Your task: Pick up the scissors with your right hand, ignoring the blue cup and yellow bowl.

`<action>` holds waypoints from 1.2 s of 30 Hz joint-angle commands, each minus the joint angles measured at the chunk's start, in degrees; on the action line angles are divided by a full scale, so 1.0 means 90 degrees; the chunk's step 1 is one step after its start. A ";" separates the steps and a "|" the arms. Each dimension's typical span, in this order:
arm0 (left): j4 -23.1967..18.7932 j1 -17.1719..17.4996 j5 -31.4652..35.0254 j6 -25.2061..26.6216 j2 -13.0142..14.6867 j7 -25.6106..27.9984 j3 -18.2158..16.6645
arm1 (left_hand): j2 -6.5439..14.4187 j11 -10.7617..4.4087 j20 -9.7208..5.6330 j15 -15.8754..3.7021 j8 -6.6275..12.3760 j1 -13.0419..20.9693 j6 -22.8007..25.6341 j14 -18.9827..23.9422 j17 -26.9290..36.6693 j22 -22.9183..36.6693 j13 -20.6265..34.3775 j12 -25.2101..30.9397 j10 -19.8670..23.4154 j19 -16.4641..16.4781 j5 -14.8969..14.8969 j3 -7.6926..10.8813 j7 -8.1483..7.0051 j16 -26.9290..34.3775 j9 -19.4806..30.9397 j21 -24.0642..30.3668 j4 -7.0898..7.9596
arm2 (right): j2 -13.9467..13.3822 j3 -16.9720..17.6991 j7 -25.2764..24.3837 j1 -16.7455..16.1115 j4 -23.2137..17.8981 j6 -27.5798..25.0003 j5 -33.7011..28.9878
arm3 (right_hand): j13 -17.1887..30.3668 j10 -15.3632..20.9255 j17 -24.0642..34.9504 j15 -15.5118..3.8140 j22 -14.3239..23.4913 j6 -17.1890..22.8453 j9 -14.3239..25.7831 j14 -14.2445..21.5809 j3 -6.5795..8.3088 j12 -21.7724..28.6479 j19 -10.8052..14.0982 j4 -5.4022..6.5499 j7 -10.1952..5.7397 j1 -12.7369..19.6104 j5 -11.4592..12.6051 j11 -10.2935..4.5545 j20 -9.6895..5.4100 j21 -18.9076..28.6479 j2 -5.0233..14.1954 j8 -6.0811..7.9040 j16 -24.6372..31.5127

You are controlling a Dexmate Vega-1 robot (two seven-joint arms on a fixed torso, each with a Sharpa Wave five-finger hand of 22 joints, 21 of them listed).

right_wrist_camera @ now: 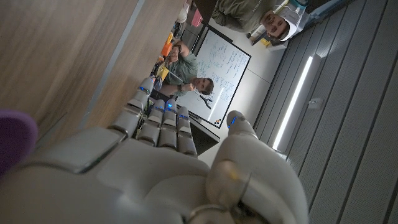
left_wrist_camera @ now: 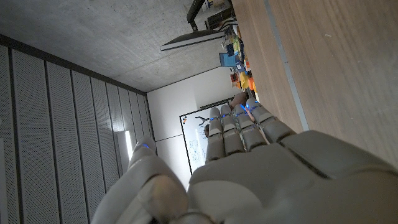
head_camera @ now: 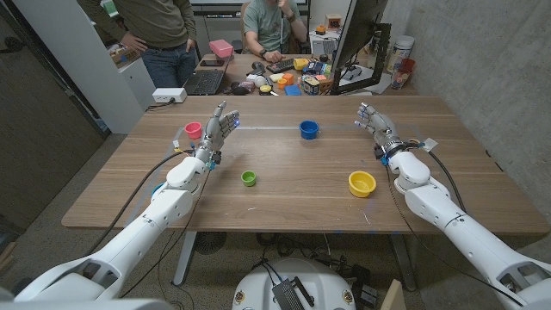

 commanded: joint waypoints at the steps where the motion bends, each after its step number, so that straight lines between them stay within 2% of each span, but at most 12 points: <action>1: 0.0221 -0.0114 -0.0057 -0.0083 -0.0068 -0.0158 0.0015 | 0.0023 -0.0016 -0.0078 -0.0018 0.0038 0.0071 0.0053 0.0043 0.0016 0.0011 0.0030 0.0026 0.0045 -0.0024 0.0031 0.0006 -0.0002 0.0027 0.0024 0.0009 -0.0018 | -0.0892 -0.0046 -0.1675 -0.0283 -0.1592 -0.1870 -0.2093 | 0.0012 0.0147 0.0020 -0.0010 0.0002 0.0162 0.0039 0.0206 0.0030 0.0079 0.0216 -0.0102 -0.0032 0.0138 0.0056 0.0001 0.0141 0.0052 -0.0011 0.0079 0.0075; 3: 0.0258 -0.0133 -0.0064 -0.0092 -0.0080 -0.0185 0.0019 | 0.0024 -0.0004 -0.0073 -0.0016 0.0038 0.0071 0.0054 0.0044 0.0016 0.0011 0.0030 0.0025 0.0044 -0.0027 0.0031 0.0004 -0.0006 0.0028 0.0024 0.0008 -0.0017 | -0.1008 -0.0100 -0.1790 -0.0279 -0.1795 -0.2255 -0.2402 | 0.0013 0.0225 0.0022 -0.0020 -0.0002 0.0252 0.0042 0.0282 0.0062 0.0100 0.0329 -0.0147 -0.0058 0.0208 0.0062 -0.0017 0.0200 0.0069 0.0006 0.0101 0.0077; 9: 0.0382 -0.0204 -0.0075 -0.0117 -0.0109 -0.0275 0.0036 | 0.0028 -0.0014 -0.0043 -0.0032 0.0041 0.0072 0.0060 0.0048 0.0016 0.0012 0.0030 0.0025 0.0043 -0.0041 0.0030 -0.0001 -0.0003 0.0030 0.0024 0.0004 -0.0015 | -0.1338 -0.0181 -0.1728 -0.0259 -0.2168 -0.2944 -0.2934 | 0.0016 0.0343 0.0016 -0.0042 -0.0014 0.0341 0.0048 0.0432 0.0336 0.0108 0.0625 -0.0389 -0.0127 0.0688 0.0049 -0.0079 0.0434 0.0088 0.0202 0.0091 0.0049; 15: 0.0449 -0.0244 -0.0088 -0.0127 -0.0118 -0.0333 0.0038 | 0.0031 -0.0041 -0.0007 -0.0024 0.0045 0.0073 0.0071 0.0048 0.0016 0.0013 0.0030 0.0025 0.0043 -0.0056 0.0030 -0.0005 -0.0013 0.0030 0.0024 -0.0002 -0.0014 | -0.1727 -0.0266 -0.1458 -0.0199 -0.2550 -0.3664 -0.3396 | 0.0018 0.0321 0.0012 -0.0039 -0.0024 0.0353 0.0050 0.0432 0.0560 0.0073 0.0668 -0.0557 -0.0146 0.1097 -0.0021 -0.0088 0.0566 0.0034 0.0257 0.0073 0.0007; 22: 0.0514 -0.0280 -0.0092 -0.0161 -0.0131 -0.0396 0.0045 | 0.0037 -0.0041 0.0029 -0.0031 0.0049 0.0073 0.0084 0.0053 0.0017 0.0014 0.0030 0.0024 0.0040 -0.0071 0.0031 -0.0011 -0.0018 0.0032 0.0024 -0.0005 -0.0012 | -0.2147 -0.0320 -0.1046 -0.0087 -0.2725 -0.4024 -0.3740 | 0.0020 0.0341 0.0011 -0.0020 -0.0029 0.0457 0.0050 0.0430 0.0707 0.0063 0.0735 -0.0608 -0.0210 0.1392 -0.0107 -0.0125 0.0682 -0.0002 0.0199 0.0095 -0.0015; 28: 0.0528 -0.0276 -0.0126 -0.0161 -0.0133 -0.0418 0.0028 | 0.0041 -0.0053 0.0041 -0.0037 0.0051 0.0074 0.0091 0.0056 0.0017 0.0015 0.0030 0.0024 0.0041 -0.0069 0.0031 -0.0016 -0.0022 0.0033 0.0024 -0.0002 -0.0011 | -0.2424 -0.0242 -0.0785 -0.0163 -0.2977 -0.4434 -0.3856 | 0.0022 0.0363 0.0014 0.0040 -0.0032 0.0516 0.0051 0.0438 0.0731 0.0062 0.0780 -0.0600 -0.0238 0.1480 -0.0161 -0.0126 0.0789 -0.0023 0.0087 0.0103 -0.0019; 36: 0.0551 -0.0294 -0.0129 -0.0158 -0.0141 -0.0445 0.0036 | 0.0045 -0.0039 0.0055 -0.0043 0.0052 0.0074 0.0098 0.0053 0.0017 0.0017 0.0030 0.0027 0.0050 -0.0077 0.0032 -0.0023 -0.0029 0.0032 0.0024 -0.0003 -0.0009 | -0.2825 -0.0337 -0.0107 -0.0102 -0.3200 -0.4945 -0.3906 | 0.0026 0.0267 0.0023 0.0191 -0.0033 0.0486 0.0052 0.0336 0.0732 0.0017 0.0736 -0.0566 -0.0278 0.1545 -0.0249 -0.0147 0.0873 -0.0100 -0.0094 0.0067 -0.0055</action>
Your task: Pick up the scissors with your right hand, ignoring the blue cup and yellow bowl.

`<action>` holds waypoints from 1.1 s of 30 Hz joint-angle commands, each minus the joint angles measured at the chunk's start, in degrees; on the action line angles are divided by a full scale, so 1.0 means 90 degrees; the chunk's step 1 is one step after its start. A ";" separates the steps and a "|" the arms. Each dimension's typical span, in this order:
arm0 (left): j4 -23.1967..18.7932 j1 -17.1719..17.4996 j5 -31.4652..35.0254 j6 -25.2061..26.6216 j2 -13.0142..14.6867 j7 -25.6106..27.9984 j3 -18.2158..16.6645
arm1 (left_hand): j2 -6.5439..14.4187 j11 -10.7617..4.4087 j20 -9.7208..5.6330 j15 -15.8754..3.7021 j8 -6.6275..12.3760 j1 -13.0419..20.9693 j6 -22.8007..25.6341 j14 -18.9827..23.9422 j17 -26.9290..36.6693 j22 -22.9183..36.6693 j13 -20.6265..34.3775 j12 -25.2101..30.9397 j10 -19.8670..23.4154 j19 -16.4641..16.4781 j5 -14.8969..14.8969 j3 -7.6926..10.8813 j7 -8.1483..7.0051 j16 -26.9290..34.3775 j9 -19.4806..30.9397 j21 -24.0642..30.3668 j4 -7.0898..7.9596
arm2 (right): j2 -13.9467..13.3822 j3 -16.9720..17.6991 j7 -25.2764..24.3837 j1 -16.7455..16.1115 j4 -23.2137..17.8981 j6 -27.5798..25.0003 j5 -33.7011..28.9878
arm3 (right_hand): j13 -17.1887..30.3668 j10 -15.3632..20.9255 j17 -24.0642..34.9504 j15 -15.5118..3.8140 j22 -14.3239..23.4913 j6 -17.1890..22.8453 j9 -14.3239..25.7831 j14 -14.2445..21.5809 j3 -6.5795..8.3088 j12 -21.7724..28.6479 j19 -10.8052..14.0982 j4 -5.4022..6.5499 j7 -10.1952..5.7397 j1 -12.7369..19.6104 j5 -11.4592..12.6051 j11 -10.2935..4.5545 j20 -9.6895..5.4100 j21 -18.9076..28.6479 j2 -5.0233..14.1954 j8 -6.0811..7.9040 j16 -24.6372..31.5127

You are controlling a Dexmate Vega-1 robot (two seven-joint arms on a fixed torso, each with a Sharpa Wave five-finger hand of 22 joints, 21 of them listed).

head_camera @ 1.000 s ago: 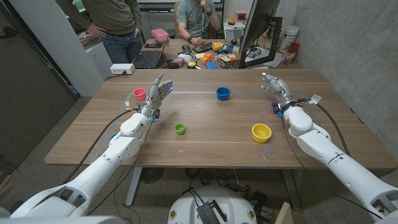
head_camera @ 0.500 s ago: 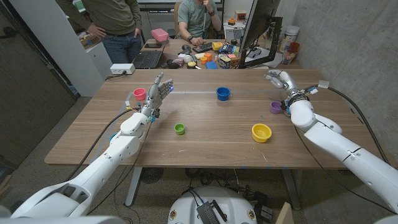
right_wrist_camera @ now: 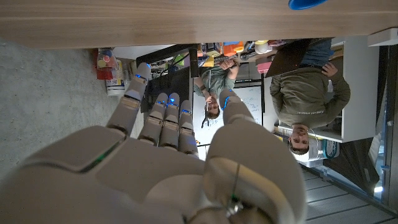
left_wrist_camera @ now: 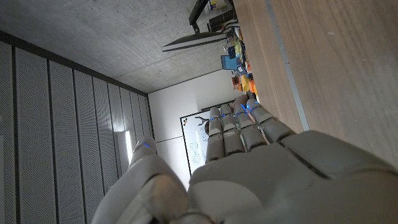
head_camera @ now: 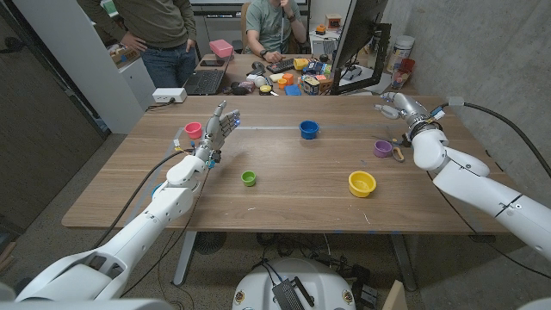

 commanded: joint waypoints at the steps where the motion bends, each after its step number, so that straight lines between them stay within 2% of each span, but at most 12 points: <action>1: 0.0061 -0.0033 -0.0016 -0.0008 -0.0019 -0.0055 0.0001 | 0.0012 -0.0035 0.0031 -0.0022 0.0027 0.0040 0.0041 0.0032 0.0019 0.0018 0.0032 0.0027 0.0039 0.0001 0.0032 -0.0023 -0.0016 0.0034 0.0026 -0.0003 -0.0009 | -0.0640 -0.0116 0.0806 0.0076 -0.0436 -0.0833 -0.0288 | 0.0029 -0.0041 0.0022 0.0129 -0.0003 0.0006 0.0022 -0.0027 0.0046 -0.0043 -0.0033 0.0016 -0.0051 0.0035 -0.0058 -0.0016 0.0057 -0.0054 -0.0115 0.0014 -0.0029; 8: 0.0105 -0.0063 -0.0025 0.0015 -0.0036 -0.0090 0.0020 | 0.0015 -0.0067 0.0040 -0.0028 0.0029 0.0040 0.0050 0.0033 0.0019 0.0019 0.0032 0.0023 0.0028 -0.0002 0.0033 -0.0030 -0.0017 0.0035 0.0026 -0.0002 -0.0007 | -0.0844 -0.0284 0.1158 0.0199 -0.0430 -0.0948 -0.0415 | 0.0031 -0.0069 0.0027 0.0178 -0.0001 0.0022 0.0024 -0.0018 0.0048 -0.0053 -0.0058 0.0037 -0.0078 0.0050 -0.0092 -0.0016 0.0062 -0.0089 -0.0172 0.0014 -0.0015; 13: 0.0124 -0.0074 -0.0027 0.0000 -0.0050 -0.0098 0.0020 | 0.0017 -0.0054 0.0063 -0.0032 0.0028 0.0040 0.0051 0.0033 0.0019 0.0020 0.0032 0.0023 0.0029 -0.0004 0.0033 -0.0035 -0.0019 0.0034 0.0026 -0.0001 -0.0006 | -0.0861 -0.0640 0.1571 0.0581 -0.0336 -0.1123 -0.0759 | 0.0032 -0.0049 0.0030 0.0189 0.0001 0.0064 0.0025 0.0002 0.0050 -0.0044 -0.0049 0.0052 -0.0108 0.0055 -0.0108 -0.0021 0.0061 -0.0097 -0.0197 0.0026 -0.0004; 18: 0.0098 -0.0040 -0.0032 -0.0025 -0.0047 -0.0074 0.0002 | 0.0020 -0.0049 0.0095 -0.0031 0.0026 0.0040 0.0048 0.0033 0.0019 0.0021 0.0032 0.0024 0.0032 -0.0013 0.0034 -0.0041 -0.0027 0.0034 0.0026 -0.0003 -0.0004 | -0.0744 -0.0961 0.1924 0.0964 -0.0190 -0.1334 -0.1087 | 0.0034 -0.0043 0.0032 0.0210 0.0004 0.0104 0.0026 0.0022 0.0030 -0.0042 -0.0038 0.0071 -0.0140 0.0036 -0.0126 -0.0021 0.0067 -0.0107 -0.0251 0.0036 0.0005; 26: -0.0050 0.0103 -0.0033 -0.0083 0.0019 0.0053 -0.0079 | 0.0024 -0.0054 0.0102 -0.0034 0.0030 0.0040 0.0061 0.0033 0.0020 0.0022 0.0032 0.0027 0.0038 -0.0016 0.0034 -0.0047 -0.0030 0.0034 0.0026 -0.0002 -0.0002 | -0.0498 -0.1272 0.2123 0.1314 0.0278 -0.1451 -0.1426 | 0.0038 0.0078 0.0034 0.0215 0.0016 0.0298 0.0030 0.0223 -0.0007 0.0007 0.0061 0.0102 -0.0169 0.0017 -0.0157 -0.0092 0.0060 -0.0108 -0.0397 0.0087 0.0065; 33: -0.0138 0.0151 -0.0022 -0.0043 0.0061 0.0128 -0.0098 | 0.0027 -0.0059 0.0109 -0.0034 0.0036 0.0041 0.0080 0.0034 0.0020 0.0022 0.0032 0.0028 0.0043 -0.0020 0.0034 -0.0054 -0.0018 0.0035 0.0026 -0.0001 -0.0001 | -0.0265 -0.1710 0.2580 0.1727 0.0599 -0.1891 -0.1785 | 0.0039 0.0109 0.0031 0.0284 0.0022 0.0377 0.0031 0.0285 -0.0029 0.0017 0.0148 0.0091 -0.0170 0.0038 -0.0169 -0.0103 0.0061 -0.0100 -0.0517 0.0098 0.0063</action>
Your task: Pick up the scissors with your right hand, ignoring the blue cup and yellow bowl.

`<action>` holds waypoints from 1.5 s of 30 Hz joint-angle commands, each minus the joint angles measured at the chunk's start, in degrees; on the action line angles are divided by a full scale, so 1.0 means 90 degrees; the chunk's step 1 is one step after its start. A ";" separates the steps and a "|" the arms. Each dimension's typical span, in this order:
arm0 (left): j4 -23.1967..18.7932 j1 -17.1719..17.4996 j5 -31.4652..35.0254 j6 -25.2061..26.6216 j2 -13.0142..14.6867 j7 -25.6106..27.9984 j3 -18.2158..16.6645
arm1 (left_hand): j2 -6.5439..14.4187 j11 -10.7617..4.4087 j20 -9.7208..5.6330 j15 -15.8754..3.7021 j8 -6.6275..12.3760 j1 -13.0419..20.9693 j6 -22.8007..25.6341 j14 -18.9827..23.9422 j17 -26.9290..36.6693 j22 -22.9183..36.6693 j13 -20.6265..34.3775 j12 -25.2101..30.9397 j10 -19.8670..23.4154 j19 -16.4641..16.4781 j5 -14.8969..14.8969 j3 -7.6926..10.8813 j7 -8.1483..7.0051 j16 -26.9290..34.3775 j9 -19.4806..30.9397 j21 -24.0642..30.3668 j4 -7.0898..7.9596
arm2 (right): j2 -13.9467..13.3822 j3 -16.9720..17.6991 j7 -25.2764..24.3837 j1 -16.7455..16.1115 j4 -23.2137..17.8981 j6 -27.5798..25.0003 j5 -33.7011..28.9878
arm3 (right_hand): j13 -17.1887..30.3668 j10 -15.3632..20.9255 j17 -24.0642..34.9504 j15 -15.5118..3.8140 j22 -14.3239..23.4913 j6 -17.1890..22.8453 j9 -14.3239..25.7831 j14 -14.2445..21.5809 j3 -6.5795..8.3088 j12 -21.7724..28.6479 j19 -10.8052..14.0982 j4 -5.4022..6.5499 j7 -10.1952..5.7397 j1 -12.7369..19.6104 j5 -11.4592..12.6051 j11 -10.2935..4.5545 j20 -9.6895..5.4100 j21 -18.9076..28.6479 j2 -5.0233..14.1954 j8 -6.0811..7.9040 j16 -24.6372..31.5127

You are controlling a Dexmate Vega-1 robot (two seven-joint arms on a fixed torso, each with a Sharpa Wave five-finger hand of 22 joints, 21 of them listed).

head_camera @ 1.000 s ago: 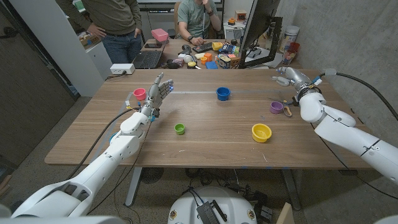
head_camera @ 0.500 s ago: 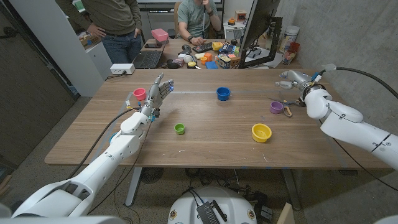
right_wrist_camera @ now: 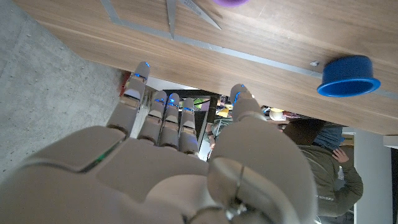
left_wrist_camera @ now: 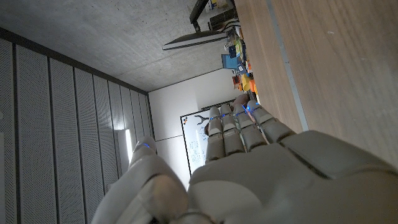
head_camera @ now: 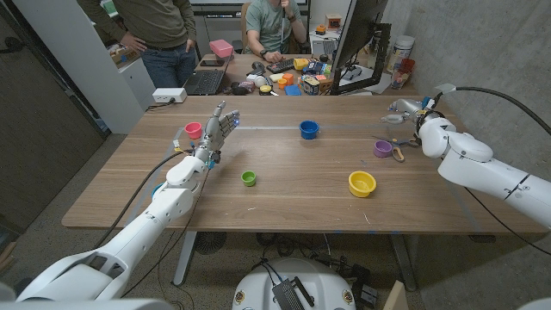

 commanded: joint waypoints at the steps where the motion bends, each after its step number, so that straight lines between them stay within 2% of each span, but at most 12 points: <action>1: -0.0143 0.0101 0.0013 0.0014 0.0070 0.0122 -0.0049 | 0.0028 -0.0021 0.0034 -0.0034 0.0037 0.0041 0.0049 0.0035 0.0020 0.0023 0.0032 0.0029 0.0009 0.0007 0.0035 -0.0027 0.0017 0.0036 0.0026 0.0000 -0.0028 | 0.0346 -0.0704 0.0700 0.0705 0.0556 -0.0548 -0.0588 | 0.0007 0.0067 0.0015 0.0048 0.0021 0.0046 0.0032 0.0048 -0.0021 0.0012 0.0083 0.0026 0.0000 0.0024 0.0003 -0.0021 0.0000 -0.0004 -0.0113 0.0047 0.0027; 9: -0.0100 0.0083 0.0017 -0.0002 0.0052 0.0118 -0.0044 | 0.0031 -0.0028 0.0034 -0.0045 0.0036 0.0041 0.0055 0.0033 0.0020 0.0024 0.0033 0.0029 0.0010 0.0007 0.0035 -0.0035 0.0004 0.0035 0.0026 0.0002 -0.0027 | 0.0559 -0.0971 0.0985 0.0984 0.0817 -0.0661 -0.0708 | 0.0009 0.0047 0.0018 0.0080 0.0024 0.0048 0.0033 0.0043 -0.0045 0.0003 0.0093 0.0039 -0.0009 0.0009 0.0000 -0.0013 0.0010 -0.0014 -0.0180 0.0036 0.0015; 22: -0.0021 0.0033 0.0030 -0.0011 0.0041 0.0111 -0.0043 | 0.0037 -0.0046 0.0045 -0.0039 0.0037 0.0043 0.0066 0.0044 0.0021 0.0025 0.0033 0.0028 0.0010 0.0005 0.0035 -0.0046 0.0013 0.0039 0.0026 0.0004 -0.0025 | 0.0565 -0.1192 0.1326 0.1252 0.1238 -0.0395 -0.0786 | 0.0012 0.0033 0.0024 0.0095 0.0029 0.0055 0.0036 0.0046 -0.0077 -0.0002 0.0087 0.0068 -0.0064 -0.0024 0.0005 -0.0032 0.0015 -0.0039 -0.0260 0.0023 0.0006; 29: 0.0031 -0.0018 0.0045 0.0023 0.0026 0.0097 -0.0016 | 0.0039 -0.0045 0.0050 -0.0039 0.0037 0.0044 0.0072 0.0043 0.0021 0.0025 0.0033 0.0028 0.0012 0.0003 0.0036 -0.0053 0.0002 0.0039 0.0027 0.0005 -0.0024 | 0.0581 -0.1289 0.1528 0.1347 0.1309 -0.0541 -0.0901 | 0.0015 -0.0009 0.0027 0.0116 0.0031 0.0040 0.0038 0.0006 -0.0107 -0.0018 0.0081 0.0084 -0.0076 -0.0054 0.0011 -0.0003 0.0017 -0.0056 -0.0328 0.0006 -0.0014; 35: 0.0056 -0.0053 0.0076 0.0025 0.0023 0.0121 -0.0008 | 0.0041 -0.0057 0.0059 -0.0036 0.0039 0.0044 0.0082 0.0041 0.0021 0.0025 0.0033 0.0027 0.0010 -0.0009 0.0036 -0.0058 0.0007 0.0038 0.0027 0.0001 -0.0023 | 0.0685 -0.1527 0.1832 0.1571 0.1598 -0.0463 -0.1048 | 0.0018 -0.0073 0.0032 0.0159 0.0033 -0.0002 0.0040 -0.0046 -0.0146 -0.0040 0.0058 0.0105 -0.0087 -0.0100 0.0021 0.0024 0.0020 -0.0081 -0.0406 -0.0020 -0.0032; 45: 0.0055 -0.0103 0.0107 0.0139 0.0036 0.0148 0.0032 | 0.0045 -0.0049 0.0066 -0.0036 0.0039 0.0045 0.0089 0.0035 0.0021 0.0025 0.0033 0.0029 0.0018 -0.0011 0.0037 -0.0066 0.0006 0.0036 0.0027 0.0003 -0.0022 | 0.0783 -0.1626 0.1976 0.1681 0.1831 -0.0437 -0.1139 | 0.0021 -0.0139 0.0037 0.0187 0.0036 -0.0040 0.0043 -0.0092 -0.0182 -0.0061 0.0025 0.0132 -0.0092 -0.0150 0.0040 0.0030 0.0021 -0.0109 -0.0472 -0.0042 -0.0040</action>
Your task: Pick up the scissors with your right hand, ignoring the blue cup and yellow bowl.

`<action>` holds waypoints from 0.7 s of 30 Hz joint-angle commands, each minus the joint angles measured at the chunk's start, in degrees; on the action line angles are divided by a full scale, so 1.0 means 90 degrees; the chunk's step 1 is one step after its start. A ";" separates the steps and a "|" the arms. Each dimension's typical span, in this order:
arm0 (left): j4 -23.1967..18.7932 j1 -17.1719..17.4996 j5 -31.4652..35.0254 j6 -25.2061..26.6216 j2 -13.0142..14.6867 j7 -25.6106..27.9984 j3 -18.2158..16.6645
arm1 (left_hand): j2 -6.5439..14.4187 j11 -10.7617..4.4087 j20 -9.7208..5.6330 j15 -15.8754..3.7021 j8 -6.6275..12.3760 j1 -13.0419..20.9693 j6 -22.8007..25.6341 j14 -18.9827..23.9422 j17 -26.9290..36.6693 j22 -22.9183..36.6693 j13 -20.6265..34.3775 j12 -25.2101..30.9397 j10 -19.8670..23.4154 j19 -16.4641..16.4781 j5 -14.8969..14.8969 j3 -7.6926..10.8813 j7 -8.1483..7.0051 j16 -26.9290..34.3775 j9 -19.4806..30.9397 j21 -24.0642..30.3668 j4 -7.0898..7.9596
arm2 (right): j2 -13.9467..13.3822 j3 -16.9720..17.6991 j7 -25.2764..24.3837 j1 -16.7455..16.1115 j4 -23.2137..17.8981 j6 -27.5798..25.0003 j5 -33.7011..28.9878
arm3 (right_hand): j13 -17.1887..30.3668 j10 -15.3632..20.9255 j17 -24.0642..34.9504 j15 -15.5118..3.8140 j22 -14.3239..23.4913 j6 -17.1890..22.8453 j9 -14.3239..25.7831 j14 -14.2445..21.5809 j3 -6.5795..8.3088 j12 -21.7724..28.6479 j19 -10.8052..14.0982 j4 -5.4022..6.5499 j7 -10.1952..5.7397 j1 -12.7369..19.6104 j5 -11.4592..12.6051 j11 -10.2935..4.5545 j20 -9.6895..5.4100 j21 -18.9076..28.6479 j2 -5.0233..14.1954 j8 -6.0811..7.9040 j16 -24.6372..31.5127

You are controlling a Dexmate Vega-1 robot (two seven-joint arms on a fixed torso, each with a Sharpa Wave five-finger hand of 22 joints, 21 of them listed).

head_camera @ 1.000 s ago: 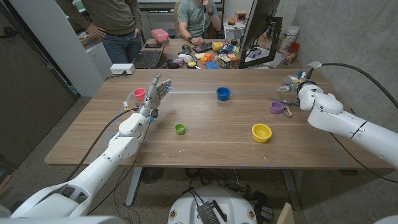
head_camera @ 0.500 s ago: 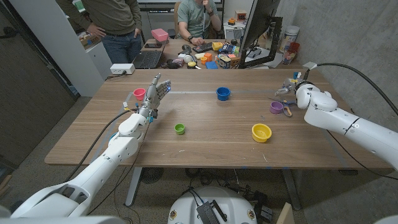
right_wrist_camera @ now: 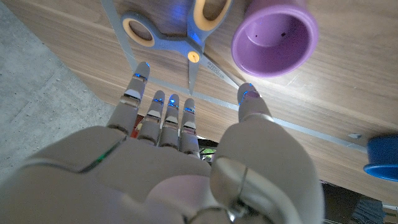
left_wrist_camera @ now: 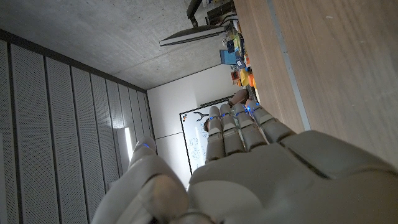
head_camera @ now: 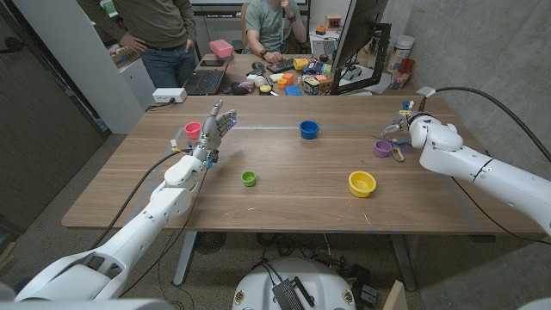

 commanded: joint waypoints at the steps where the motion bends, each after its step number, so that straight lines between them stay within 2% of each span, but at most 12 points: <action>1: 0.0029 -0.0070 0.0044 0.0111 0.0004 0.0031 0.0045 | 0.0045 -0.0030 0.0038 -0.0014 0.0039 0.0045 0.0033 0.0016 0.0021 0.0026 0.0033 0.0029 0.0041 0.0014 0.0037 -0.0023 -0.0012 0.0037 0.0027 0.0003 -0.0012 | 0.0140 -0.0201 0.0268 0.0204 0.0352 0.0050 -0.0147 | 0.0024 -0.0039 0.0039 0.0022 0.0021 -0.0028 0.0013 -0.0043 -0.0054 -0.0013 -0.0023 0.0004 0.0009 -0.0011 0.0042 -0.0004 0.0021 -0.0023 -0.0071 -0.0016 -0.0010; 12: -0.0025 -0.0082 0.0087 0.0148 0.0035 0.0073 0.0057 | 0.0050 -0.0030 0.0044 -0.0019 0.0041 0.0047 0.0048 0.0014 0.0021 0.0026 0.0033 0.0030 0.0046 0.0011 0.0037 -0.0033 -0.0004 0.0037 0.0027 0.0004 -0.0010 | 0.0253 -0.0301 0.0399 0.0386 0.0744 0.0043 -0.0218 | 0.0027 -0.0118 0.0045 0.0065 0.0024 -0.0061 0.0016 -0.0116 -0.0081 -0.0037 -0.0073 0.0033 -0.0016 -0.0059 0.0067 -0.0014 0.0022 -0.0053 -0.0112 -0.0032 -0.0025; 21: 0.0066 -0.0119 0.0065 0.0139 0.0000 0.0033 0.0062 | 0.0052 -0.0028 0.0050 -0.0018 0.0041 0.0049 0.0054 0.0022 0.0021 0.0026 0.0033 0.0029 0.0044 0.0015 0.0037 -0.0039 -0.0009 0.0039 0.0027 0.0007 -0.0010 | 0.0269 -0.0382 0.0533 0.0488 0.0823 -0.0043 -0.0264 | 0.0030 -0.0158 0.0049 0.0109 0.0028 -0.0123 0.0018 -0.0133 -0.0108 -0.0044 -0.0111 0.0060 -0.0030 -0.0112 0.0089 0.0006 0.0023 -0.0072 -0.0147 -0.0055 -0.0016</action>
